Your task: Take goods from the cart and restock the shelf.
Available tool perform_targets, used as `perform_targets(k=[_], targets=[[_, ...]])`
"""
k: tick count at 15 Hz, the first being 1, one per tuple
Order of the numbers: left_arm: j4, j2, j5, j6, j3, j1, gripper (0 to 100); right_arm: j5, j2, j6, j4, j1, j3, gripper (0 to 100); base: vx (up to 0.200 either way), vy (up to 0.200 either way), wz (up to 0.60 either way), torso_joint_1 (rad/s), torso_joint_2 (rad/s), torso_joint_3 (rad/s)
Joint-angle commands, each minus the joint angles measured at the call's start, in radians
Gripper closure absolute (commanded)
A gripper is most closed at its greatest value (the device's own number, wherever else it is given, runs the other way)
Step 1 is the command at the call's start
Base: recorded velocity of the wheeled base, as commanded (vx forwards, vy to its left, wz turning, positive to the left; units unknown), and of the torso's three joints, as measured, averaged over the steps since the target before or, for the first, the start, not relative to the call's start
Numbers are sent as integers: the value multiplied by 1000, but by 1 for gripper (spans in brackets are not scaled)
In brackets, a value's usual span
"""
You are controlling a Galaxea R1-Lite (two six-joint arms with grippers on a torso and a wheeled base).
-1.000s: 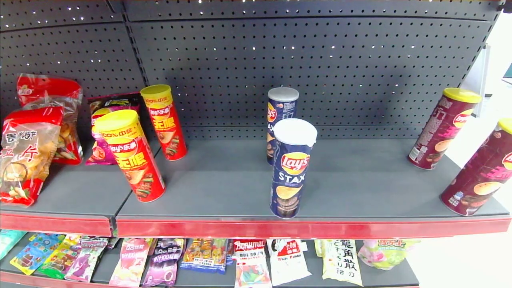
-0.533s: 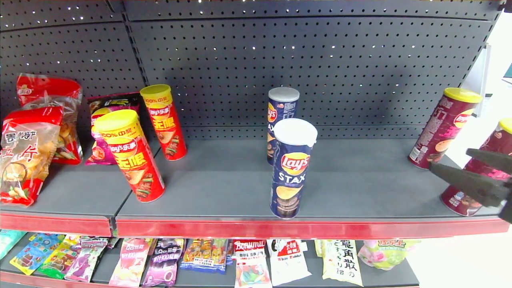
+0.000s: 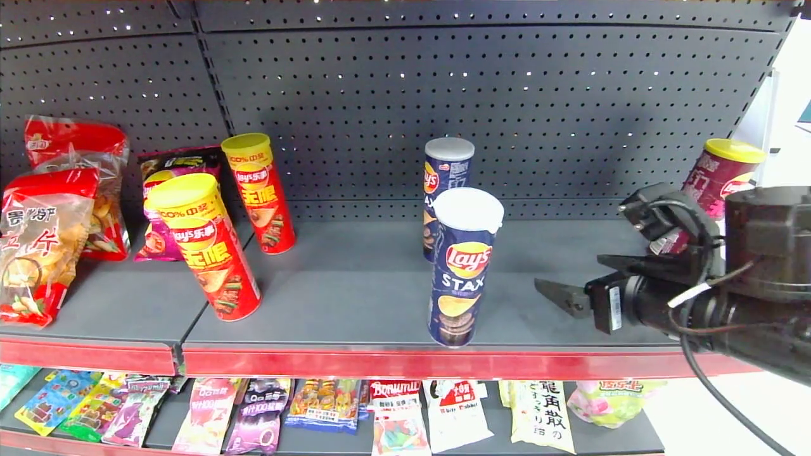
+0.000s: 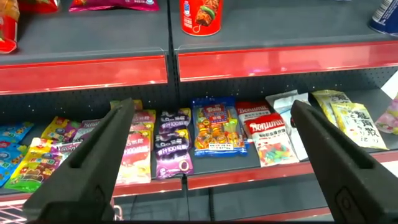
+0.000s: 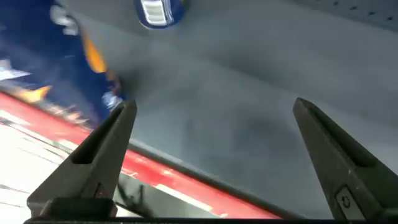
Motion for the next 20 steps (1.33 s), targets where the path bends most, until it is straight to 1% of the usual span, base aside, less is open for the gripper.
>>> perform_targets(k=[1,3,5,14,17,20], targets=[[0,3,-1,-1,0,0,0,-19,126,-25,1,19,-37,0,0,0,0,0,0,0],[0,3,1,1,0,0,0,-39,171,-68,0,17,-33,0,0,0,0,0,0,0],[0,3,1,1,0,0,0,-58,198,-69,0,22,-48,0,0,0,0,0,0,0],[0,3,1,-1,0,0,0,-58,258,-68,-2,60,-74,0,0,0,0,0,0,0],[0,3,1,1,0,0,0,-58,278,-68,-2,86,-109,0,0,0,0,0,0,0],[0,3,-1,1,0,0,0,-58,292,-66,-2,96,-108,0,0,0,0,0,0,0]])
